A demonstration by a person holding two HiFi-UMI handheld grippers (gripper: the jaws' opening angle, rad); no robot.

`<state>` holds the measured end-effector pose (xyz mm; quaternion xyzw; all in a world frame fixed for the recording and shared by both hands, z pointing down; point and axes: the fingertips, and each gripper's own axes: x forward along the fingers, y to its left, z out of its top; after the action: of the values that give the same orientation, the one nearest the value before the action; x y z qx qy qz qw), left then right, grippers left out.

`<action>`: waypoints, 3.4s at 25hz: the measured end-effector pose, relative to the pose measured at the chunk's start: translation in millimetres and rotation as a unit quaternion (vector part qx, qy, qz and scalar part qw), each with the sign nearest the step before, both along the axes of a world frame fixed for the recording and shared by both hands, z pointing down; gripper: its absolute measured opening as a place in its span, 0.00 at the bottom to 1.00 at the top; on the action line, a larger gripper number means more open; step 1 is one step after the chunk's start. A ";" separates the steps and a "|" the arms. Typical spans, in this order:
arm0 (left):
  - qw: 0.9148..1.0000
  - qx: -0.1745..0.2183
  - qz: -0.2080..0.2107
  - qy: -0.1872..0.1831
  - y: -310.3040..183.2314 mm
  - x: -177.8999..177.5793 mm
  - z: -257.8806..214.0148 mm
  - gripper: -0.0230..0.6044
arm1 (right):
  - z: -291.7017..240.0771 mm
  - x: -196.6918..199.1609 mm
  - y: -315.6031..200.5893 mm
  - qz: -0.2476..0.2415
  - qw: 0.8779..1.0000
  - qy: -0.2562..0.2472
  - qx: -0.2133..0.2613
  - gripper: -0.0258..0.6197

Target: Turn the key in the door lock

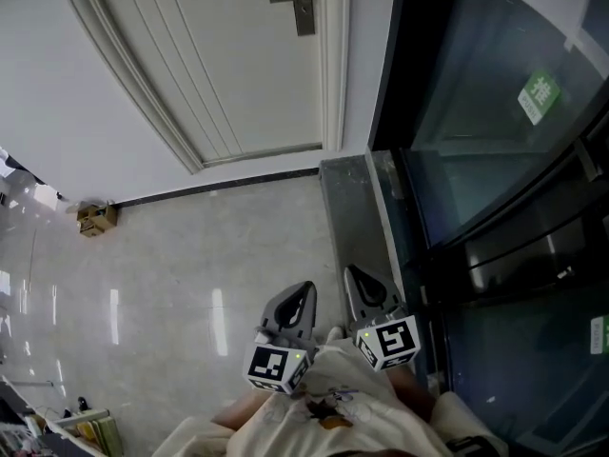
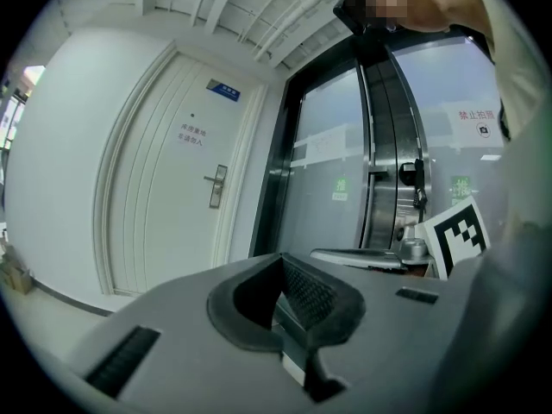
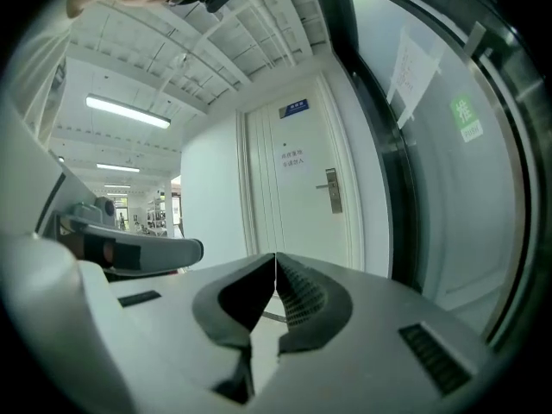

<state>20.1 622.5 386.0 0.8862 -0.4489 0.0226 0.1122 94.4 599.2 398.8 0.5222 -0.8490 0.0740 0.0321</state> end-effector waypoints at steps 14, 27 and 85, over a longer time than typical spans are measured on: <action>1.000 -0.009 0.011 0.027 -155.5 27.9 19.4 0.05 | 22.1 17.8 -139.1 -0.028 1.000 0.014 0.004 0.05; 0.998 0.002 0.054 0.017 -480.1 -28.1 -3.2 0.05 | 2.7 -19.8 -466.8 0.025 0.998 0.052 0.012 0.05; 1.000 -0.011 -0.005 0.015 -723.3 -28.1 -10.1 0.04 | -76.2 2.4 -890.9 0.133 0.952 0.244 0.127 0.16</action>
<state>-8.1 -100.9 376.0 0.8830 -0.4513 0.0137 0.1285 96.8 -291.7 322.7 0.6326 -0.7402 -0.1609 0.1612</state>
